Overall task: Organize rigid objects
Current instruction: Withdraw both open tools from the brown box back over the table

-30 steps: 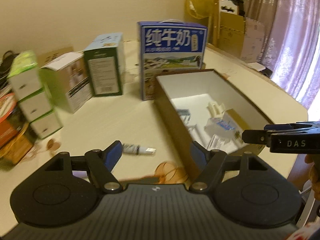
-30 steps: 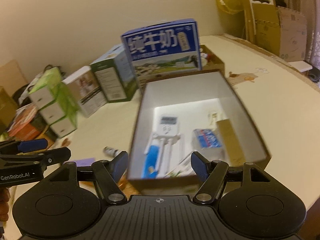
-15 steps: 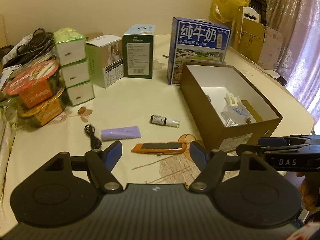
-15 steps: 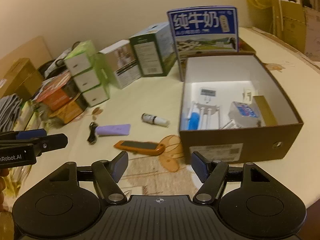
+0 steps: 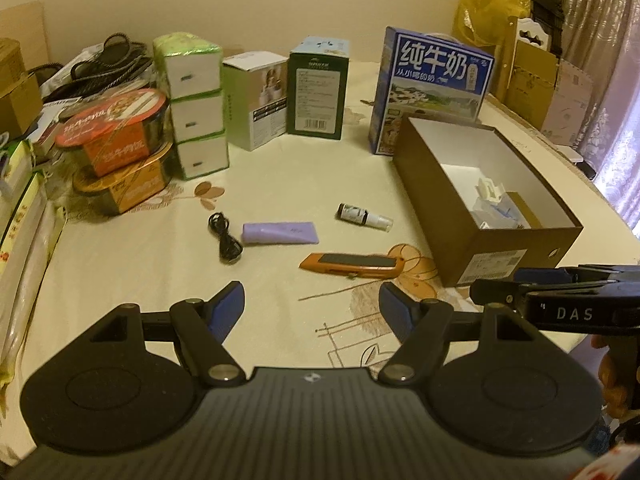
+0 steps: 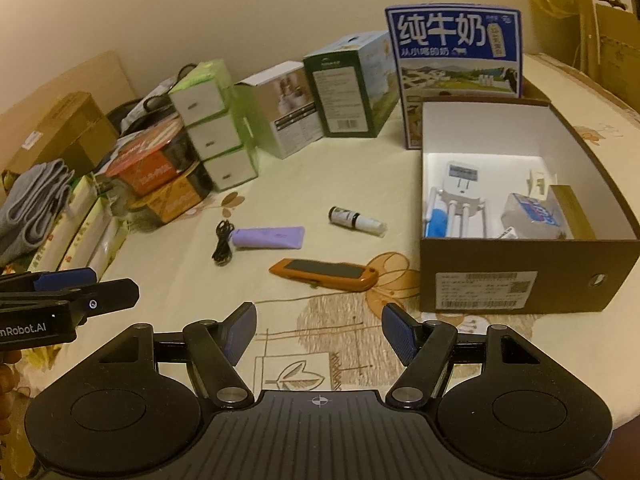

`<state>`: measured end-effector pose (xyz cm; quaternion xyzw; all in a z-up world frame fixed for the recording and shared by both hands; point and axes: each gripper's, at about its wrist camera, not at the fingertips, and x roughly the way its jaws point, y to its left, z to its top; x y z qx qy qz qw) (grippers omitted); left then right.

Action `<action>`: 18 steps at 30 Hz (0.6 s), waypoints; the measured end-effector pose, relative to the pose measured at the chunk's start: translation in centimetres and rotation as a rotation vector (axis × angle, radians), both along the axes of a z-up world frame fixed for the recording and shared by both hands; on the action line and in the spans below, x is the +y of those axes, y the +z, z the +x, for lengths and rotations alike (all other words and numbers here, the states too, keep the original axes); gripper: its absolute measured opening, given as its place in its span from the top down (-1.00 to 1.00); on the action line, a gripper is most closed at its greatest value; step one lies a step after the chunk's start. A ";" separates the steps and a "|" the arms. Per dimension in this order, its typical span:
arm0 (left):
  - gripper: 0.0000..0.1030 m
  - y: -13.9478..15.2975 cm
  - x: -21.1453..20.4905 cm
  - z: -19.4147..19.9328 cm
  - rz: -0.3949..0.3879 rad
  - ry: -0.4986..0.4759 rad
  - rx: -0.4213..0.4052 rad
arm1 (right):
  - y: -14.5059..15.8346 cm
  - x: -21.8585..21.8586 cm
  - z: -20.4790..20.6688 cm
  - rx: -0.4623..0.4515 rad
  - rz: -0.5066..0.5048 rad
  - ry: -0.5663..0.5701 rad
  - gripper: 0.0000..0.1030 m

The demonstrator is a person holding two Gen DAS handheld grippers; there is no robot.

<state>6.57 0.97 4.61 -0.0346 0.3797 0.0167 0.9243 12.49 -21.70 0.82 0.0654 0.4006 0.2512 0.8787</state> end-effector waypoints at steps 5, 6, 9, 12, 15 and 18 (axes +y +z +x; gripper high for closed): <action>-0.38 -0.6 0.1 -0.5 0.014 0.015 0.015 | -0.4 0.5 -0.2 0.003 0.002 0.020 -0.29; -0.38 -0.8 0.2 -0.6 0.018 0.017 0.020 | -0.5 0.6 -0.2 0.005 0.001 0.025 -0.29; -0.38 -1.3 0.2 -0.9 0.026 0.027 0.035 | -0.9 1.1 -0.3 0.014 -0.001 0.039 -0.29; -0.38 -1.7 0.4 -1.0 0.031 0.033 0.050 | -1.3 1.7 -0.3 0.023 -0.006 0.057 -0.29; -0.38 -2.1 0.5 -1.1 0.032 0.038 0.063 | -1.7 2.2 -0.3 0.026 -0.012 0.077 -0.29; -0.38 -2.5 0.7 -1.1 0.032 0.041 0.074 | -2.0 2.7 -0.3 0.027 -0.016 0.096 -0.29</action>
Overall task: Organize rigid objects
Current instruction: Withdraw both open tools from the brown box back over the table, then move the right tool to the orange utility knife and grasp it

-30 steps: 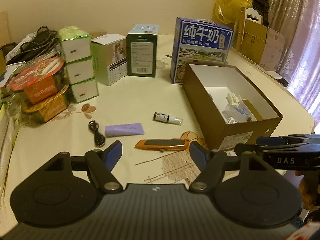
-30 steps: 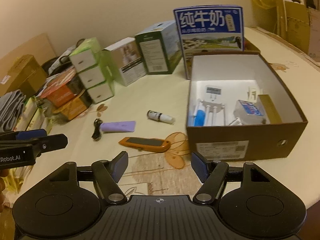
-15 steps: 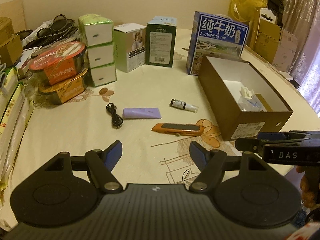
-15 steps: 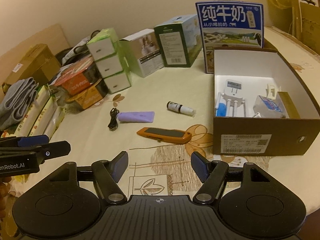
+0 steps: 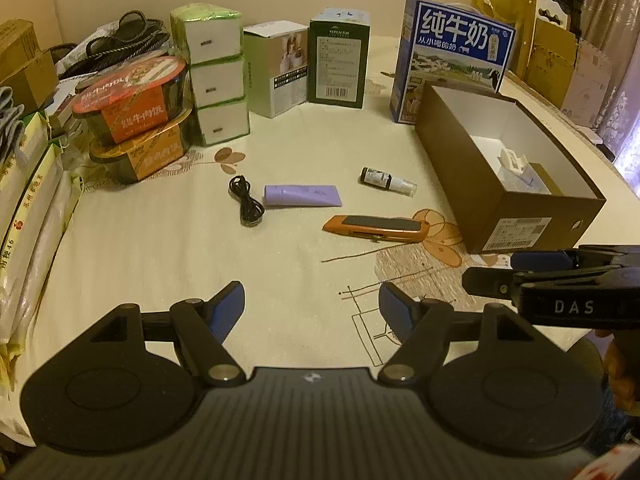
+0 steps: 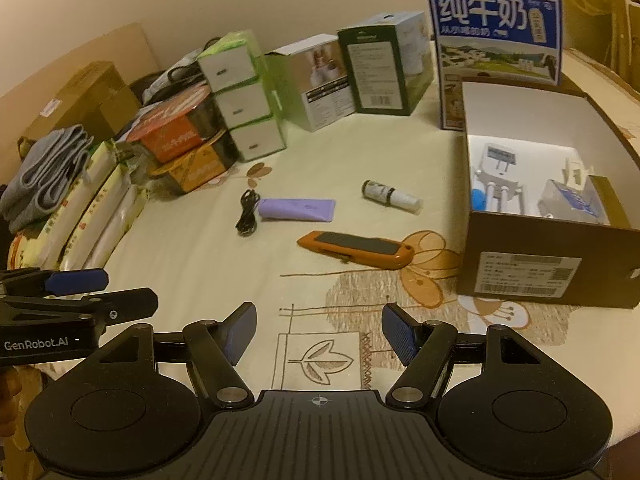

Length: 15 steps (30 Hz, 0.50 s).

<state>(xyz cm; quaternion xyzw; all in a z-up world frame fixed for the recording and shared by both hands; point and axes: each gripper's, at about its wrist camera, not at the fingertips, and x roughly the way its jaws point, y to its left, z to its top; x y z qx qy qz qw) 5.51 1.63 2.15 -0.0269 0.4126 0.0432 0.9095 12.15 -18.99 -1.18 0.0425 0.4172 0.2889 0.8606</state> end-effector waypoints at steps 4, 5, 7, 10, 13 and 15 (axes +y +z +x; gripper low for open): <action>-0.38 -0.5 0.2 0.4 -0.001 0.007 0.018 | -0.5 0.6 0.3 -0.003 -0.013 0.024 -0.29; -0.38 -0.6 0.3 0.5 -0.002 0.010 0.022 | -0.6 0.8 0.5 -0.008 -0.019 0.030 -0.29; -0.38 -0.9 0.4 0.7 -0.003 0.014 0.031 | -0.8 1.0 0.8 -0.021 -0.028 0.043 -0.29; -0.38 -1.4 0.6 1.2 -0.005 0.021 0.045 | -1.3 1.4 1.5 -0.034 -0.038 0.061 -0.29; -0.38 -2.0 0.9 1.7 -0.014 0.030 0.061 | -1.9 1.4 2.5 -0.037 -0.037 0.075 -0.29; -0.38 -2.5 1.2 2.0 -0.019 0.035 0.068 | -2.3 1.4 3.2 -0.043 -0.034 0.090 -0.29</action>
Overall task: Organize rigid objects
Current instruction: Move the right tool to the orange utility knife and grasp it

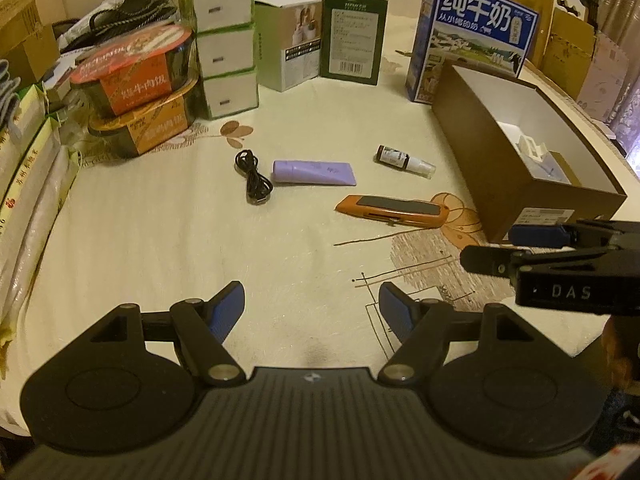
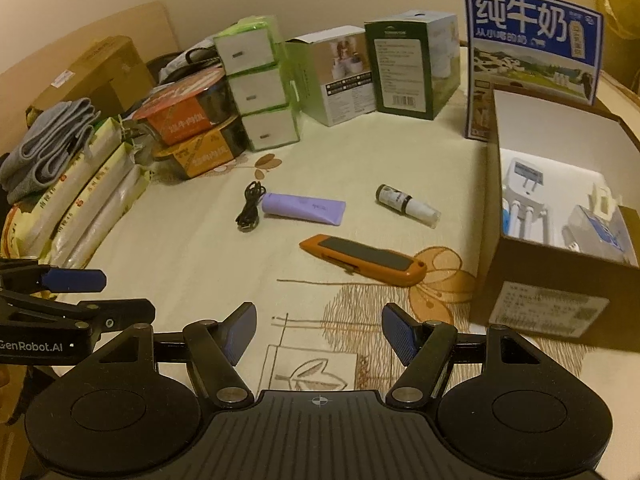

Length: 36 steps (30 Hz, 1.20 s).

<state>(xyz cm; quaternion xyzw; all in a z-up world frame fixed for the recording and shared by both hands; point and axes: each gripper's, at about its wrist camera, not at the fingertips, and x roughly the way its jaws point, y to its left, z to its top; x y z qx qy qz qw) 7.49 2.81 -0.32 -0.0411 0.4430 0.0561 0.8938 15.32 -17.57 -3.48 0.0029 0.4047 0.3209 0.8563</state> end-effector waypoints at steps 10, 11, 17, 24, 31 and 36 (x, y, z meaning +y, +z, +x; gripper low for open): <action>-0.37 -3.0 1.3 1.8 -0.029 0.022 0.035 | -2.6 1.0 3.4 -0.009 -0.022 0.055 -0.29; -0.37 -3.2 1.5 2.0 -0.031 0.025 0.038 | -2.9 1.4 3.7 -0.010 -0.028 0.065 -0.29; -0.36 -4.8 2.3 3.1 -0.038 0.028 0.044 | -4.8 3.4 5.7 -0.051 -0.088 0.123 -0.29; -0.34 -6.6 3.6 4.7 -0.045 0.041 0.053 | -7.1 5.7 8.7 -0.101 -0.182 0.172 -0.29; -0.34 -7.7 5.0 6.0 -0.056 0.054 0.060 | -9.1 7.7 10.4 -0.130 -0.276 0.249 -0.28; -0.29 -8.3 6.0 6.8 -0.063 0.068 0.058 | -10.3 8.7 11.4 -0.118 -0.306 0.285 -0.09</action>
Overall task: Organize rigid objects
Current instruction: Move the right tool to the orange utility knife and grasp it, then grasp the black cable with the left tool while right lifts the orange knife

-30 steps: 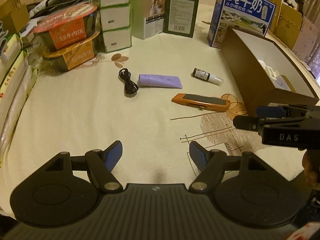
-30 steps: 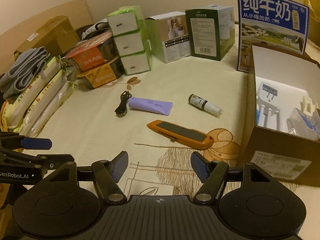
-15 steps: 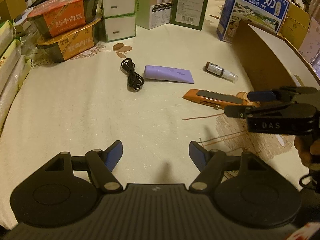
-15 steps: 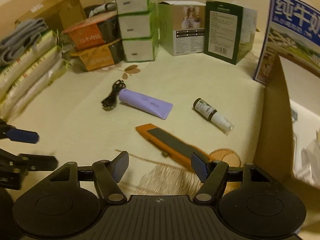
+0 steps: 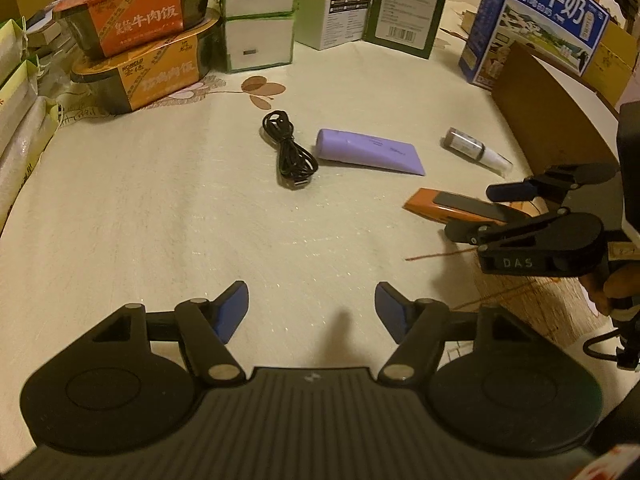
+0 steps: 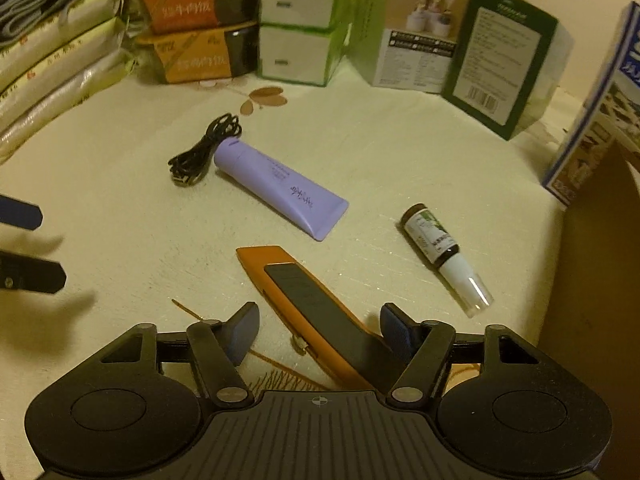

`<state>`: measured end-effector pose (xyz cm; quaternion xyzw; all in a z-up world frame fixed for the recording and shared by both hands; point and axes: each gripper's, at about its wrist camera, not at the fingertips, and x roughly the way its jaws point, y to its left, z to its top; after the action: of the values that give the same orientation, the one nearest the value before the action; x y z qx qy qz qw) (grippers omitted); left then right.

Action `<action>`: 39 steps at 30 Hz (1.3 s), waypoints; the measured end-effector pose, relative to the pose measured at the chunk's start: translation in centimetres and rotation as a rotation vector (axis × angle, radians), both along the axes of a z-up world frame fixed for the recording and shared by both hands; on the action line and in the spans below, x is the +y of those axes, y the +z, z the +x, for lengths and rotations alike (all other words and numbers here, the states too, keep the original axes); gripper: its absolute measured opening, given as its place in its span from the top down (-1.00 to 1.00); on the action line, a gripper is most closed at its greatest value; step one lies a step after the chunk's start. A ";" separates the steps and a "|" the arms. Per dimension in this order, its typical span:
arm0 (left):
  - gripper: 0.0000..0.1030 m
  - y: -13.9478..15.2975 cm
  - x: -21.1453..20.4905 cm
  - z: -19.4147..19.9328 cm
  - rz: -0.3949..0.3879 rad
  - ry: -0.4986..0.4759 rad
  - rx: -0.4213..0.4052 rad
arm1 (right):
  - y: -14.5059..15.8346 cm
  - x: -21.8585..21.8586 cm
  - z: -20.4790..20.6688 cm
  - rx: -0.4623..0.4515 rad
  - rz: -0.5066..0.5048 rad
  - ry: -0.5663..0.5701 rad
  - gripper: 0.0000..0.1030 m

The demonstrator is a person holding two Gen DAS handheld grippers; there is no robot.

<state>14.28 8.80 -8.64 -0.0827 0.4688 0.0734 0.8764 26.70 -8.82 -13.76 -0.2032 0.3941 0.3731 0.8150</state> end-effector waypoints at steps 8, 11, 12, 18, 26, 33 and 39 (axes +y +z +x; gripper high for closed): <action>-0.26 -0.8 0.8 1.4 0.001 -0.001 -0.014 | 0.1 0.6 1.4 0.058 0.029 -0.026 0.22; -0.26 -1.2 0.8 2.1 0.005 -0.011 -0.018 | 0.3 0.3 2.2 0.112 0.071 -0.125 0.35; -0.26 -1.3 0.8 2.3 0.007 -0.014 -0.020 | 0.4 0.1 2.5 0.136 0.090 -0.171 0.36; -0.26 -1.6 1.0 3.9 0.020 -0.027 -0.036 | 1.1 -1.6 3.7 0.195 0.173 -0.471 0.44; -0.26 -2.0 1.9 6.8 0.049 -0.031 -0.055 | 1.6 -2.6 3.7 0.207 0.201 -0.533 0.42; -0.09 -2.6 1.8 9.8 0.089 -0.058 -0.064 | 1.4 -2.4 2.5 0.190 0.151 -0.475 0.26; 0.19 -3.4 1.6 11.8 0.127 -0.077 -0.052 | 1.1 -2.5 2.0 0.192 0.131 -0.459 0.21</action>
<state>26.04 10.37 -12.03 -0.0107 0.4432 0.0670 0.8938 28.75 -11.33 -12.70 -0.0188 0.4801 0.2209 0.8487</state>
